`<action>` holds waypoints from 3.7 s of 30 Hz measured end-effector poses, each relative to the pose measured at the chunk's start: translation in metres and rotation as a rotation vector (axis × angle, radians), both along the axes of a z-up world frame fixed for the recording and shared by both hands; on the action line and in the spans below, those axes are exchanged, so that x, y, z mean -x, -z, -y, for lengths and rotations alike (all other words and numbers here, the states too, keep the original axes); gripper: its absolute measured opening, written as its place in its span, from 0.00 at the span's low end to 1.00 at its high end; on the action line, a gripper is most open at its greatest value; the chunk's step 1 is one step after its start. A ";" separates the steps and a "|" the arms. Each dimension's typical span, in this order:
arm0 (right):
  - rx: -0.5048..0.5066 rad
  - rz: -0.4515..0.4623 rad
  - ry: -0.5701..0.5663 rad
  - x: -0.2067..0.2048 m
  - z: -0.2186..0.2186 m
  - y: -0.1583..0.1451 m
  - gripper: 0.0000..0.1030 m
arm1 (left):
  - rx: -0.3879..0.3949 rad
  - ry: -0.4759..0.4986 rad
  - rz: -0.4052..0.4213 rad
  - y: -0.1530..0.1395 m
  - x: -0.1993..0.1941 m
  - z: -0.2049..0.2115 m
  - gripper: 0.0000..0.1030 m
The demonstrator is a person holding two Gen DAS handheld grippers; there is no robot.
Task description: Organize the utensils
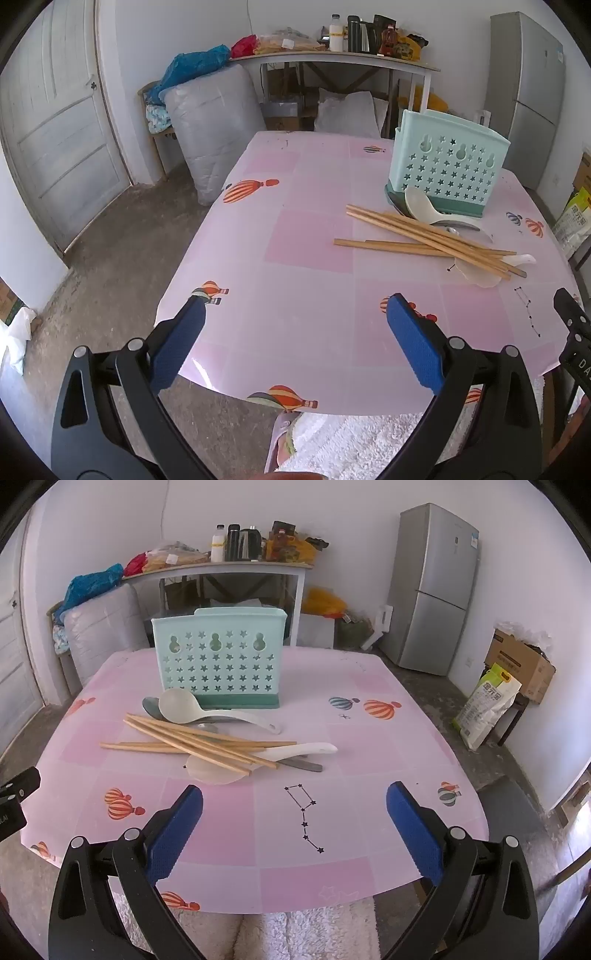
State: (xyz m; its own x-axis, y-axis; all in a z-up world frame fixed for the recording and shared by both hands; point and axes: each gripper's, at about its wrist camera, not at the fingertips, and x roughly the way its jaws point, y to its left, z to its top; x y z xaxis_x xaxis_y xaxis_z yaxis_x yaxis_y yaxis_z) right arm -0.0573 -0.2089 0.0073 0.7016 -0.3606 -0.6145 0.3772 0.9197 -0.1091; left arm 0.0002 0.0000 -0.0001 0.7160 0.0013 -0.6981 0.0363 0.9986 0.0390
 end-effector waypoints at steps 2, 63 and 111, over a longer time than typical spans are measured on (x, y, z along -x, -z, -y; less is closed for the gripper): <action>0.000 0.002 -0.001 0.000 0.000 0.000 0.94 | 0.001 0.001 0.000 0.000 0.000 0.000 0.92; 0.025 0.005 0.002 -0.003 -0.004 -0.007 0.94 | 0.011 0.000 0.003 -0.006 -0.004 0.000 0.92; -0.068 0.062 -0.196 -0.082 0.028 0.041 0.94 | 0.141 0.486 -0.051 0.022 -0.164 0.114 0.53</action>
